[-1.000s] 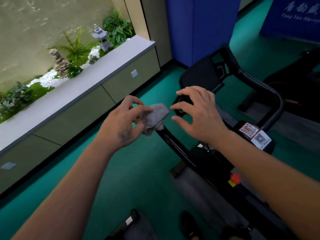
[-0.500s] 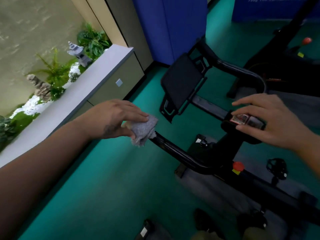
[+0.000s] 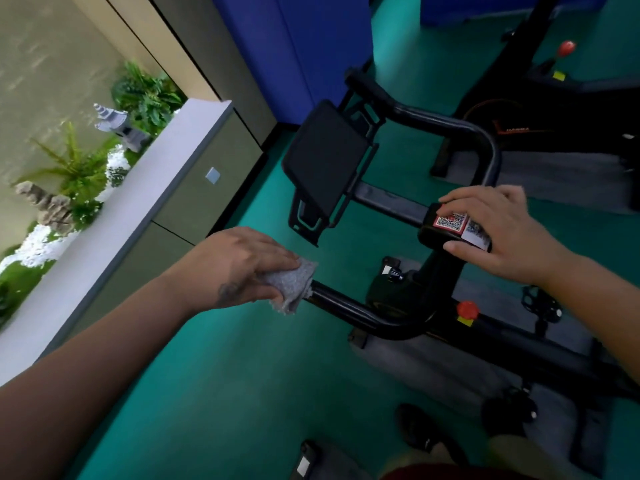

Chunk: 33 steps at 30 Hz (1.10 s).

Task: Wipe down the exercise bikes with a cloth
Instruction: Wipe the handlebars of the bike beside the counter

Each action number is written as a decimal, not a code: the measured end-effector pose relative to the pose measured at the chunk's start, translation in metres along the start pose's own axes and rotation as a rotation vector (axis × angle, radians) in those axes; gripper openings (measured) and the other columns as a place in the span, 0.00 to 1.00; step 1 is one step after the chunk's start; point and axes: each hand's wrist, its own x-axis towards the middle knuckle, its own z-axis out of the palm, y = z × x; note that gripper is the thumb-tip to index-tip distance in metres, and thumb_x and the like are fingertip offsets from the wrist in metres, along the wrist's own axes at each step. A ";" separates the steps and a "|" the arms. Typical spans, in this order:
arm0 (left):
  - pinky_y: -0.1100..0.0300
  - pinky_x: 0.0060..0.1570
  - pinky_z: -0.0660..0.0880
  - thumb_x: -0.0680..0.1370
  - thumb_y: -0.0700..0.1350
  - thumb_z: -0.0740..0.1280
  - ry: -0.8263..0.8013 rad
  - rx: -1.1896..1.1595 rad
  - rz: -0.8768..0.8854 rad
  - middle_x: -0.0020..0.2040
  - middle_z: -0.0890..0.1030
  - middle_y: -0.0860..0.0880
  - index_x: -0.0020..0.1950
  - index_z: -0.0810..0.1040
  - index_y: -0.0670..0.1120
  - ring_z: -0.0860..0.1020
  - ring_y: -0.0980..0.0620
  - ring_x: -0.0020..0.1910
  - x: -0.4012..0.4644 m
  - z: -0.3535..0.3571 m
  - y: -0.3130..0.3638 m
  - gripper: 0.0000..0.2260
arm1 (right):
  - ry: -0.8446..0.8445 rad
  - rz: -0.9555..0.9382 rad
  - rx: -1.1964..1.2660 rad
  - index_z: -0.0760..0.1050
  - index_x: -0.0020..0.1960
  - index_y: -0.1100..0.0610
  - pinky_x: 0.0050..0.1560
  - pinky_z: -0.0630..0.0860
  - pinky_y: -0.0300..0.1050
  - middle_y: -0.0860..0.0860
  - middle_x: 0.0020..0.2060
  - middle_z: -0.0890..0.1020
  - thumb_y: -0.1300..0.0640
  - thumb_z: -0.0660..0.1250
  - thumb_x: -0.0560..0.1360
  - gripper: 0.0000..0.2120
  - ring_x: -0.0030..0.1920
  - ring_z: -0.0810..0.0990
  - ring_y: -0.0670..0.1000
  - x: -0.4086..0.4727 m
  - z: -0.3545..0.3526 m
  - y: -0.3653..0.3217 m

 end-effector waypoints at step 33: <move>0.52 0.56 0.79 0.77 0.56 0.78 0.250 -0.188 -0.141 0.57 0.88 0.50 0.62 0.85 0.44 0.85 0.48 0.53 0.077 0.086 0.153 0.20 | 0.155 -0.037 0.077 0.76 0.67 0.49 0.70 0.63 0.60 0.46 0.64 0.78 0.40 0.67 0.77 0.22 0.64 0.77 0.50 -0.001 0.012 0.006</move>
